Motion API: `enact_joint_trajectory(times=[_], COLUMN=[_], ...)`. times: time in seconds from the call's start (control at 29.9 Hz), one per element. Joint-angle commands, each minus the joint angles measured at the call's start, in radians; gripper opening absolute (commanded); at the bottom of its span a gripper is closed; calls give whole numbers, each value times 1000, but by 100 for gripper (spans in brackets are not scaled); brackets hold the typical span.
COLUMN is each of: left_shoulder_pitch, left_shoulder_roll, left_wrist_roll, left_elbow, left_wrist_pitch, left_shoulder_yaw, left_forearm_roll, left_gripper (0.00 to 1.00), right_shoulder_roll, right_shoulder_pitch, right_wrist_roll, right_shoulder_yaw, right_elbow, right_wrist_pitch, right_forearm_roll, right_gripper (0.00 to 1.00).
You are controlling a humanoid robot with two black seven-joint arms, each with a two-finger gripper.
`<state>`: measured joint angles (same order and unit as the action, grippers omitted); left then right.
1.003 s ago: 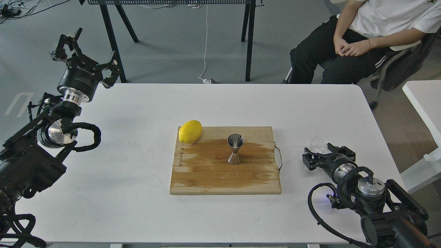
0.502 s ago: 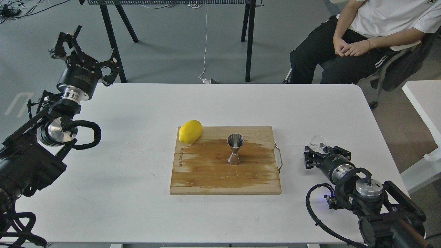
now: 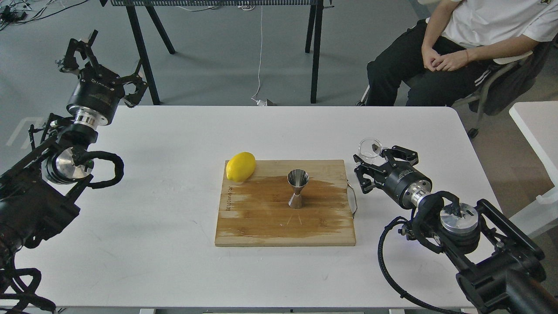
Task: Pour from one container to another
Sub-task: 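Grasp the clear glass cup with the right gripper and lift it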
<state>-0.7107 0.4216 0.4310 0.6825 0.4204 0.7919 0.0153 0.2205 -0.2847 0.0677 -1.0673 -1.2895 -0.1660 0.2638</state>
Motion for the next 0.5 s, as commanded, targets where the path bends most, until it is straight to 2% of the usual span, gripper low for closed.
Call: enact_joint_trajectory(times=[0.0,0.33,0.47], left_shoulder_pitch=[-1,1,2], left_shoulder_roll=[0,22,22], left_wrist_roll=[2,2,3], left_elbow=[0,0,0], left_wrist_pitch=[0,3,3], left_shoulder_yaw=[1,0,0], left_forearm_roll=[0,0,0], left_gripper=[100,100,100], right_shoulder_roll=[-30,-52,-52], right_shoulder_pitch=[-50,-155,-182], right_wrist_roll=[0,-35,-36], right_shoulder_yaw=[58,251,294], right_elbow=[-14,-14,-13], right_wrist_pitch=[-20,-23,-24], right_forearm_roll=[-129,-336,-457], right_gripper=[30,30,29])
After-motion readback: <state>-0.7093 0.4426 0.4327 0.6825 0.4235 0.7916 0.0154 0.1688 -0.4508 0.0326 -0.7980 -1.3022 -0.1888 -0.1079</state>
